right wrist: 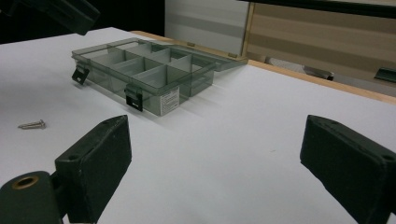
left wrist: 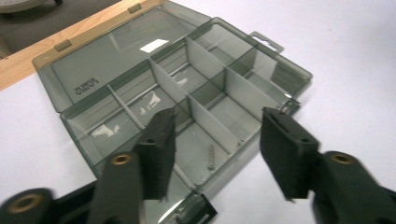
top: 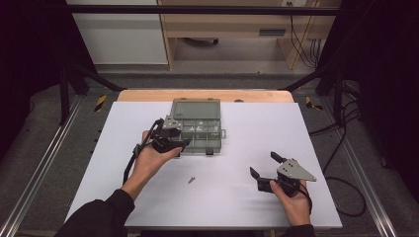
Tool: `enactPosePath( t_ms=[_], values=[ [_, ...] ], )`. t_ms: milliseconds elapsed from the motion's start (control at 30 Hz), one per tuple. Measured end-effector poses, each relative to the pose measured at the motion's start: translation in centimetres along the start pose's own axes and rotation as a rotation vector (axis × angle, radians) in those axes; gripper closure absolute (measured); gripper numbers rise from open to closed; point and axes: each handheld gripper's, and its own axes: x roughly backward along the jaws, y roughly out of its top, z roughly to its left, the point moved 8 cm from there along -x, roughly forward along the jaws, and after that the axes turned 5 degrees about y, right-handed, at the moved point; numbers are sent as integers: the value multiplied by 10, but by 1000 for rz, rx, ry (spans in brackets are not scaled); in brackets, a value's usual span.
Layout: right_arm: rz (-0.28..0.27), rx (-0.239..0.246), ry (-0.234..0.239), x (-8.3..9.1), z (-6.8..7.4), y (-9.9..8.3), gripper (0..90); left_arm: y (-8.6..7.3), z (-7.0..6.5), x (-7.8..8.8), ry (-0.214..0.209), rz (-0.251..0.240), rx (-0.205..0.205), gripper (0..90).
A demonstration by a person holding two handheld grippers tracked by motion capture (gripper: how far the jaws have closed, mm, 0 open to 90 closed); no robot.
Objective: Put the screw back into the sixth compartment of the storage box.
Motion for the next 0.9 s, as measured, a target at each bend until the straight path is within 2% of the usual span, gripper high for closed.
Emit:
enactPosePath(
  t_ms=[133,233,467,700,900],
  values=[
    [3,-2,-2,0,-1,-1,89,-4,-10,1,-19,28,-28,298],
    [2,-3,-6,0,-1,-1,89,-5,-17,3,-37,24,-38,268],
    [0,-3,-7,1,-2,-1,88,-10,-32,8,-75,26,-63,130],
    [-1,-6,-8,1,-2,0,87,-19,-45,12,-116,50,-96,86],
    [-3,-13,-1,1,-1,0,99,-25,-53,14,-123,65,-129,68]
  ],
)
